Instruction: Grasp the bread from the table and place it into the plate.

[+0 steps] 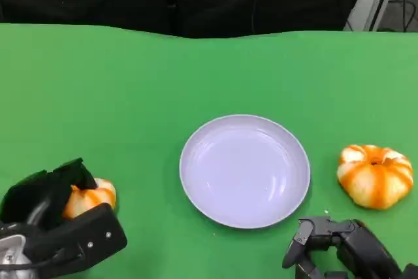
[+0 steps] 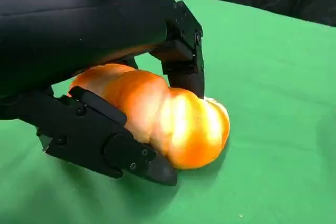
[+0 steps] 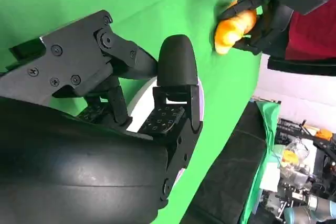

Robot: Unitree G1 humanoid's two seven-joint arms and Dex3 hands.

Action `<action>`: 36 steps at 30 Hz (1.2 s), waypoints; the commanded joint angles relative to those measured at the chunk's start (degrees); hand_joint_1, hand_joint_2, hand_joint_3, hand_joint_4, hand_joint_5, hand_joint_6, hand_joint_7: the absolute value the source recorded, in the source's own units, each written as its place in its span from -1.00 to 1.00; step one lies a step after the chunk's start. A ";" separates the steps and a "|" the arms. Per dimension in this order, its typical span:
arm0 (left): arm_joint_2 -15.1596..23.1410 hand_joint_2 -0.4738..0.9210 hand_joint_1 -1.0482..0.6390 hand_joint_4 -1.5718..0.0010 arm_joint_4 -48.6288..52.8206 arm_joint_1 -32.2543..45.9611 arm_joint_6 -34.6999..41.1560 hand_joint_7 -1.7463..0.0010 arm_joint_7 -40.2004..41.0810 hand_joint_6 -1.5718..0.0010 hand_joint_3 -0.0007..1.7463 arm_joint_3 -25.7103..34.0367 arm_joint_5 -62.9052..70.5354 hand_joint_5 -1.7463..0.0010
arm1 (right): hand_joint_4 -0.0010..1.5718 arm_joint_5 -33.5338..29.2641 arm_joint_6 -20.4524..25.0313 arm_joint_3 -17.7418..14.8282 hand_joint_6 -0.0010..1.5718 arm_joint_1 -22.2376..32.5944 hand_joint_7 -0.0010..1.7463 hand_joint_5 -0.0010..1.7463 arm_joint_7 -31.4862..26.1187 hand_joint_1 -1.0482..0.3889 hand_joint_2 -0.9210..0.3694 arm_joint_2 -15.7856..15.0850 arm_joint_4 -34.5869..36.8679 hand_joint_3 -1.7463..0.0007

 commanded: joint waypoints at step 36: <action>-5.53 0.79 0.19 0.12 -30.72 5.11 -0.80 -1.00 -2.73 0.34 -1.00 -1.55 2.93 -1.00 | 0.04 0.13 -0.14 -0.13 0.10 -0.59 0.27 0.67 -0.20 0.28 -0.59 -0.08 0.99 -0.01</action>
